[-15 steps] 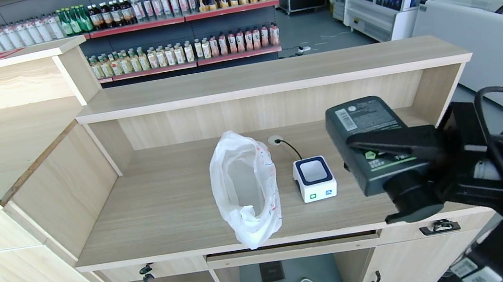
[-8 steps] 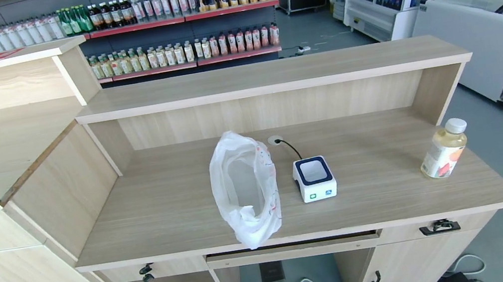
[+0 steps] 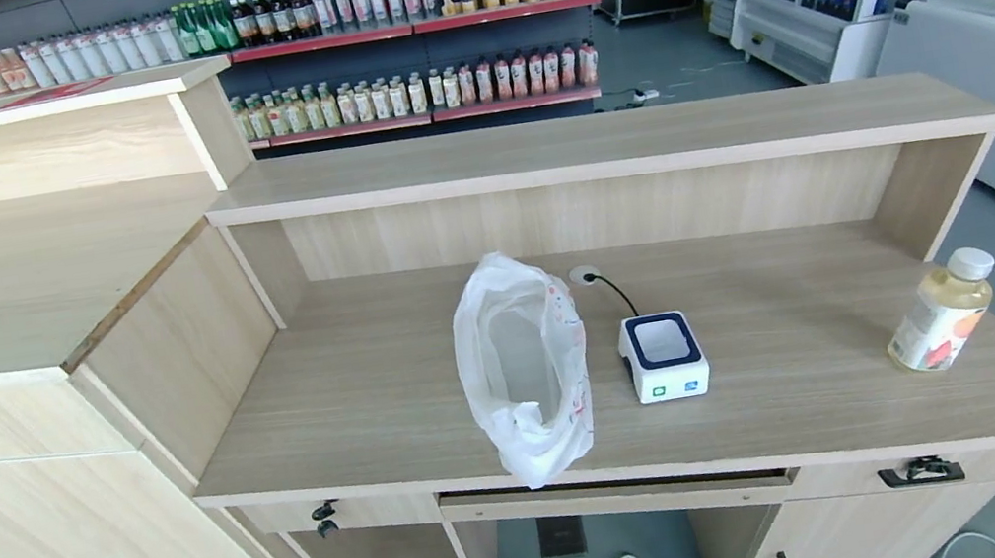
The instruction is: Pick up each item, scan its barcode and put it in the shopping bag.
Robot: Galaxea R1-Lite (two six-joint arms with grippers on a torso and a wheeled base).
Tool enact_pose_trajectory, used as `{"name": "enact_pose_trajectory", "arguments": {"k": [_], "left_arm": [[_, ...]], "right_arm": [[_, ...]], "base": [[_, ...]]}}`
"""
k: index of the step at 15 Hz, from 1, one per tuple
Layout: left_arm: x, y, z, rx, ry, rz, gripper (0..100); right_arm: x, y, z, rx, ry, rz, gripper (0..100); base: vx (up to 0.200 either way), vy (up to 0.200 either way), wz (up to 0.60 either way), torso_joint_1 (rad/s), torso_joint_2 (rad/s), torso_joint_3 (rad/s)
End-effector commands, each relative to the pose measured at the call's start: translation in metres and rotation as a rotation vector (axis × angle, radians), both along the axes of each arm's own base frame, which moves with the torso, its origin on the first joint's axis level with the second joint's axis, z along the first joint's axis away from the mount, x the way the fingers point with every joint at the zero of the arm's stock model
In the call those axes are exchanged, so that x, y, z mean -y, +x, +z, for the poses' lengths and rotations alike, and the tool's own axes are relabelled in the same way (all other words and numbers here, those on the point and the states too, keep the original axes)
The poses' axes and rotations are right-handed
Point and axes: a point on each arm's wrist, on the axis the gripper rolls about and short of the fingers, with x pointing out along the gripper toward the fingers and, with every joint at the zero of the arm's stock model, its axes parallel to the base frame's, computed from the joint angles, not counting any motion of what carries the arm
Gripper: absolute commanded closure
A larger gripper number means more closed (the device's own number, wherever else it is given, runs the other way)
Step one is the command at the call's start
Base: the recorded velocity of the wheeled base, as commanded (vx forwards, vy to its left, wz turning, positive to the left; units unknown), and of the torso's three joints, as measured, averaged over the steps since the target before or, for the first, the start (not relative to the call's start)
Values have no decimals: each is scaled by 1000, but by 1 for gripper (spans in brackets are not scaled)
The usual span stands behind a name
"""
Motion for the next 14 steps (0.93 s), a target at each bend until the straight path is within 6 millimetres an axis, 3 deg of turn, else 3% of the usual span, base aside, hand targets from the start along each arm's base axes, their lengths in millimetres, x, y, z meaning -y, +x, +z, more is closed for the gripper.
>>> {"name": "enact_pose_trajectory", "arguments": {"k": [1,5,7,10,12,14], "left_arm": [[0,0,0,0,1,0,0],[0,0,0,0,1,0,0],[0,0,0,-2,1,0,0],[0,0,0,0,-1,0,0],[0,0,0,-2,1,0,0],[0,0,0,0,1,0,0]], "right_arm": [[-18,20,17,75,93,-67,100],[-38,68,16,-10,242,-192,100],[-44,86,4,-54,307,-178,100],[-38,93,-36,-223,604,3,100],[-35,91,-45,-296,802,69,100],[-24,94,-53,-336,864,60,100]], "base": [[0,0,600,7,12,2],[0,0,600,-1,4,4],[0,0,600,7,5,2],[0,0,0,0,0,0],[0,0,0,0,0,0],[0,0,0,0,0,0]]}}
